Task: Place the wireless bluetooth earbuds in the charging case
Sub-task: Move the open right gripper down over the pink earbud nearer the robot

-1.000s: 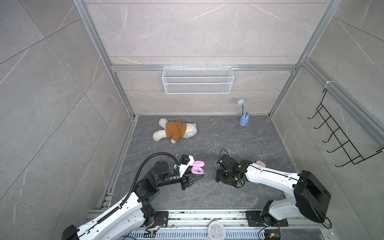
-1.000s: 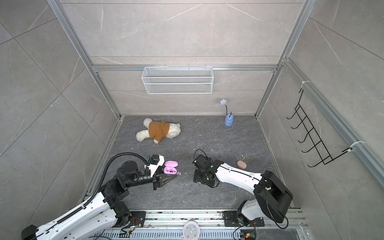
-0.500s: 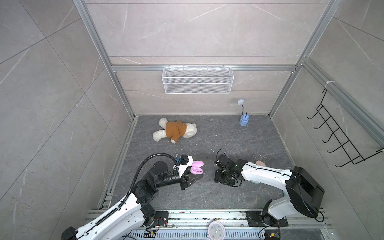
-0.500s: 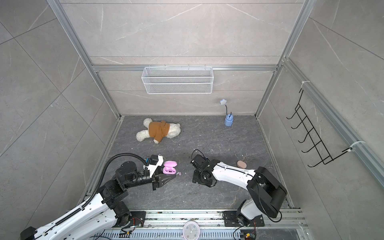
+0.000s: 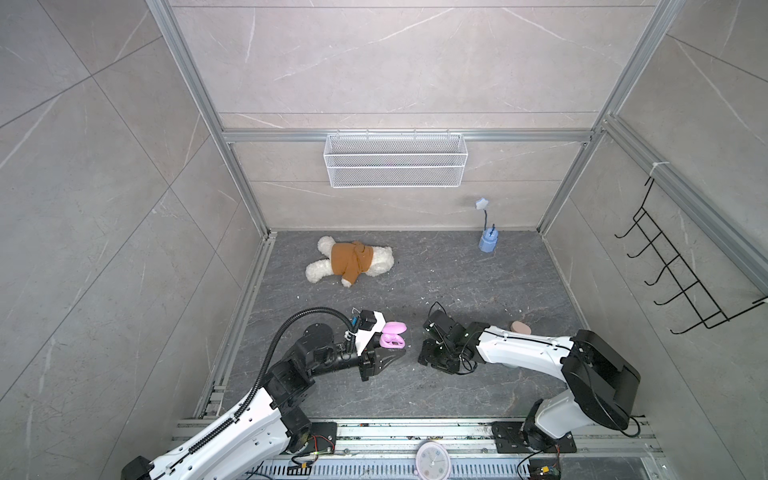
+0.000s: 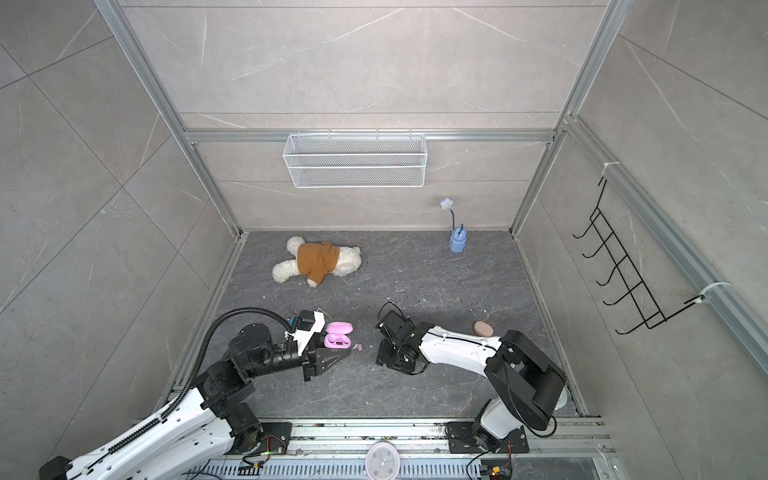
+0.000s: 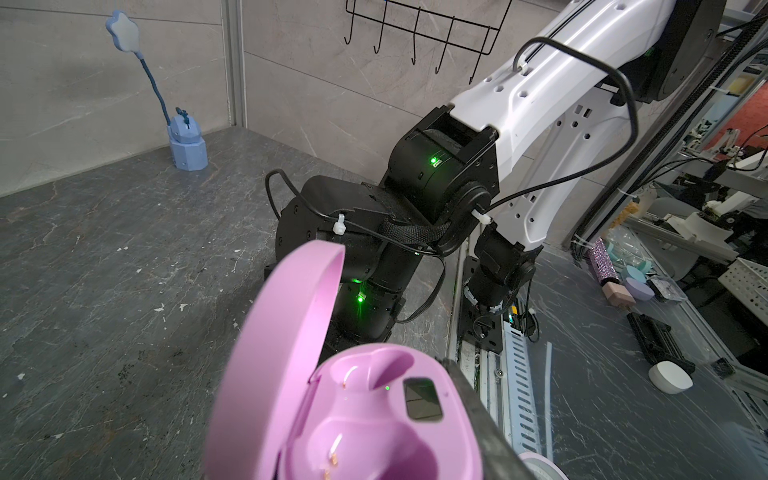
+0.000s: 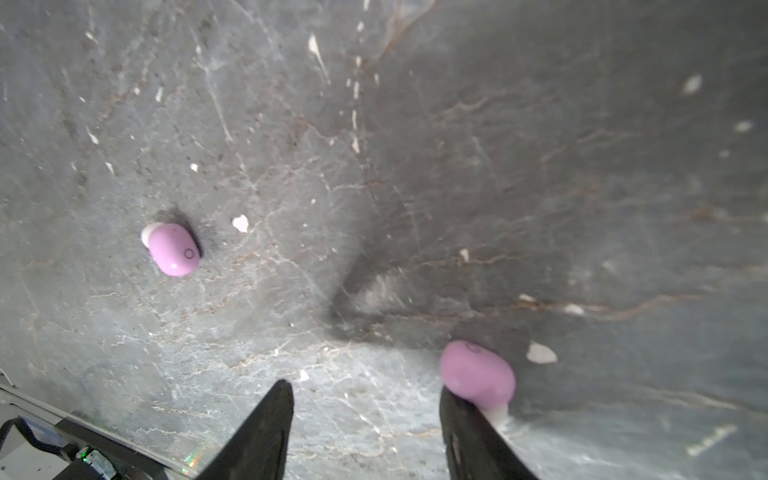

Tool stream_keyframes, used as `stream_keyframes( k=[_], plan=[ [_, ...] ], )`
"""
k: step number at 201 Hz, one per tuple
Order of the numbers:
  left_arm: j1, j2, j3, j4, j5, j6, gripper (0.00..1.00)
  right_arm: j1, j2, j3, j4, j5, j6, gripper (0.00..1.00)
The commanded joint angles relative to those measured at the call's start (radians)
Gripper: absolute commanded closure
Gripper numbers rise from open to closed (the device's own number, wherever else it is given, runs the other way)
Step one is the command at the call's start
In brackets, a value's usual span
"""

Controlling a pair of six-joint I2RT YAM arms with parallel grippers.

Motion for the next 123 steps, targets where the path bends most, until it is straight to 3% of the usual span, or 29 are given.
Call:
stream_keyframes(
  k=[1, 76, 123],
  plan=[
    [-0.002, -0.010, 0.027, 0.018, -0.007, 0.015, 0.69, 0.007, 0.020, 0.017, 0.014, 0.015, 0.017, 0.41],
    [-0.003, -0.001, 0.027, 0.026, -0.003, 0.011, 0.68, 0.002, -0.152, 0.042, -0.180, 0.067, -0.032, 0.39],
    [-0.002, 0.013, 0.025, 0.041, 0.002, 0.008, 0.68, -0.075, -0.130, 0.006, -0.169, 0.049, -0.121, 0.37]
  ],
)
